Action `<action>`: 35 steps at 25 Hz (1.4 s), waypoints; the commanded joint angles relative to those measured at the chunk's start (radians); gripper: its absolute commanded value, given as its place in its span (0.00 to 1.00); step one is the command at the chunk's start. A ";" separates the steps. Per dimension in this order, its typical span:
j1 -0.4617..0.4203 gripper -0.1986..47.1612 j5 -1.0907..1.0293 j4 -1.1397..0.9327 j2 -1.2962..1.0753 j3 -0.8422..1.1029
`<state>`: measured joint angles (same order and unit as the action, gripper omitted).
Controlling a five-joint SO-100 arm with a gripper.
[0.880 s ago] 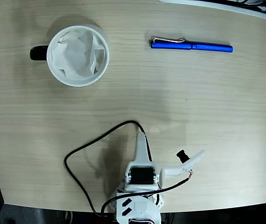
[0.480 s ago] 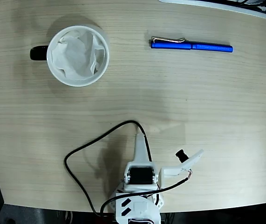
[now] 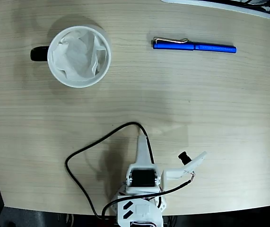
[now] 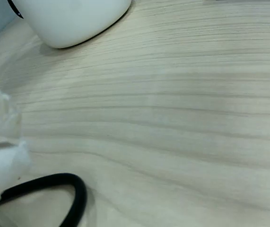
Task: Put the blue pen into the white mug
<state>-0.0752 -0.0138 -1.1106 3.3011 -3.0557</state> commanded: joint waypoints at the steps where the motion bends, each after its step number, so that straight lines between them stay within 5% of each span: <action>1: -0.015 0.00 0.023 -0.017 0.069 0.046; 18: 0.002 0.00 0.023 0.040 -0.043 0.118; 35: 0.087 0.00 0.028 0.103 -0.979 0.796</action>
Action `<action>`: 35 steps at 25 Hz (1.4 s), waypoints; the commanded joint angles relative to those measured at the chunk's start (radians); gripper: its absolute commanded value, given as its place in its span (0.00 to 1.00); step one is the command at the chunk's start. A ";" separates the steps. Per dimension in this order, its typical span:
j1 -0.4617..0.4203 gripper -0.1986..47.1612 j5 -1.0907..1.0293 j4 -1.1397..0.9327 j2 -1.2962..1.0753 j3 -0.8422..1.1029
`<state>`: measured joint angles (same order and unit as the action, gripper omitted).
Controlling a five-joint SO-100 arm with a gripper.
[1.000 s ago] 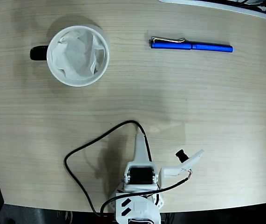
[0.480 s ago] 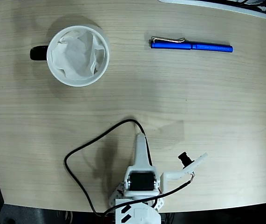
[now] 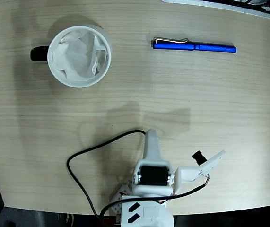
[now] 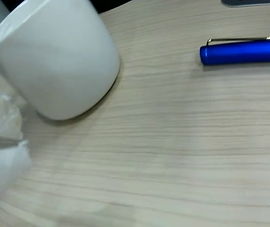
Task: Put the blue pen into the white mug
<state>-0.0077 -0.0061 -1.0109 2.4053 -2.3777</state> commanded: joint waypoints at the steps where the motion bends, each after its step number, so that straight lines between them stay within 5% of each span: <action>1: 0.031 0.00 0.020 0.003 -0.129 0.156; 15: 0.098 0.06 0.020 -0.083 -0.710 0.621; 17: 0.101 0.21 0.020 -0.104 -0.782 0.673; 22: 0.092 0.31 0.021 -0.196 -0.943 0.853; 35: 0.097 0.35 0.060 -0.287 -1.253 1.212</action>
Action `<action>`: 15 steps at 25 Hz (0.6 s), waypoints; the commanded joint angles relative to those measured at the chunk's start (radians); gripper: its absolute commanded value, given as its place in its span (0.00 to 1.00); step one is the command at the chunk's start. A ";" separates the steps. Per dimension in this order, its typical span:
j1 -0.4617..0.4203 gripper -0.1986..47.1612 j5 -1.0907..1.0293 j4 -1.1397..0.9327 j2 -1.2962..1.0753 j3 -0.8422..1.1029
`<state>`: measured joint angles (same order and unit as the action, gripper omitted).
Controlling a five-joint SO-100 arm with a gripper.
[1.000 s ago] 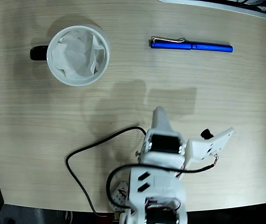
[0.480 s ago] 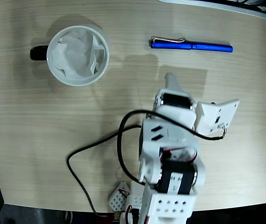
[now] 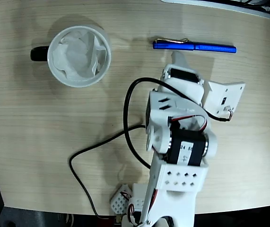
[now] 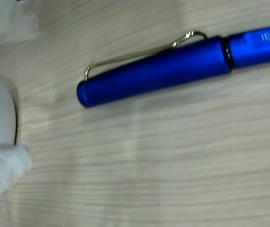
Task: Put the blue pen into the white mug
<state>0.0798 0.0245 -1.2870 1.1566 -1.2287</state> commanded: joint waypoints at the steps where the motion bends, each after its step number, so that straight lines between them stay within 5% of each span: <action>1: 0.011 0.35 0.031 -0.012 -0.023 0.081; 15: 0.029 0.36 0.061 -0.064 -0.276 0.367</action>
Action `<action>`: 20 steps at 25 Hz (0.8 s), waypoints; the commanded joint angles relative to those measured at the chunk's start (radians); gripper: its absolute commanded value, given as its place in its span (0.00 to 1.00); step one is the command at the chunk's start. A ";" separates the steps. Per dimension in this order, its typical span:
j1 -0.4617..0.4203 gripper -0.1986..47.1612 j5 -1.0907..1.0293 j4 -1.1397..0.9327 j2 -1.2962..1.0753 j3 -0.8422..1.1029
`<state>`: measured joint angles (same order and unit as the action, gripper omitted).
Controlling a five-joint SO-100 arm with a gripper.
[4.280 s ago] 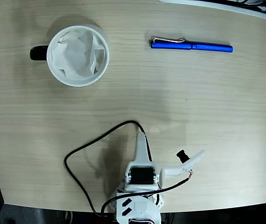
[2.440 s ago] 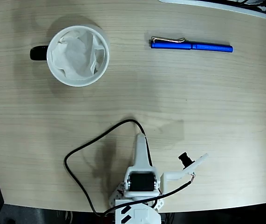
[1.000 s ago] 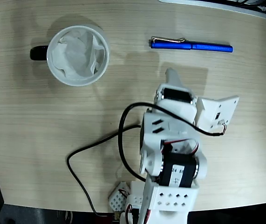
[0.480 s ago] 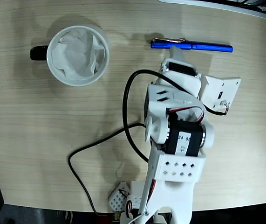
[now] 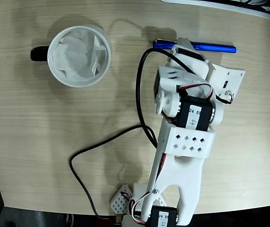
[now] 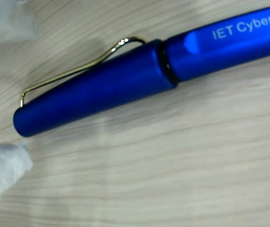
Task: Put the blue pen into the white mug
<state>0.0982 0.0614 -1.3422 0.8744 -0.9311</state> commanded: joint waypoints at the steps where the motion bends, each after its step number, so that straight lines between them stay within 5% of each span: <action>1: 0.012 0.36 0.026 -0.009 -0.009 0.084; 20: -0.015 0.39 0.032 -0.118 -0.097 0.190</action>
<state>0.0859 0.0844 -1.4251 0.7133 -0.7793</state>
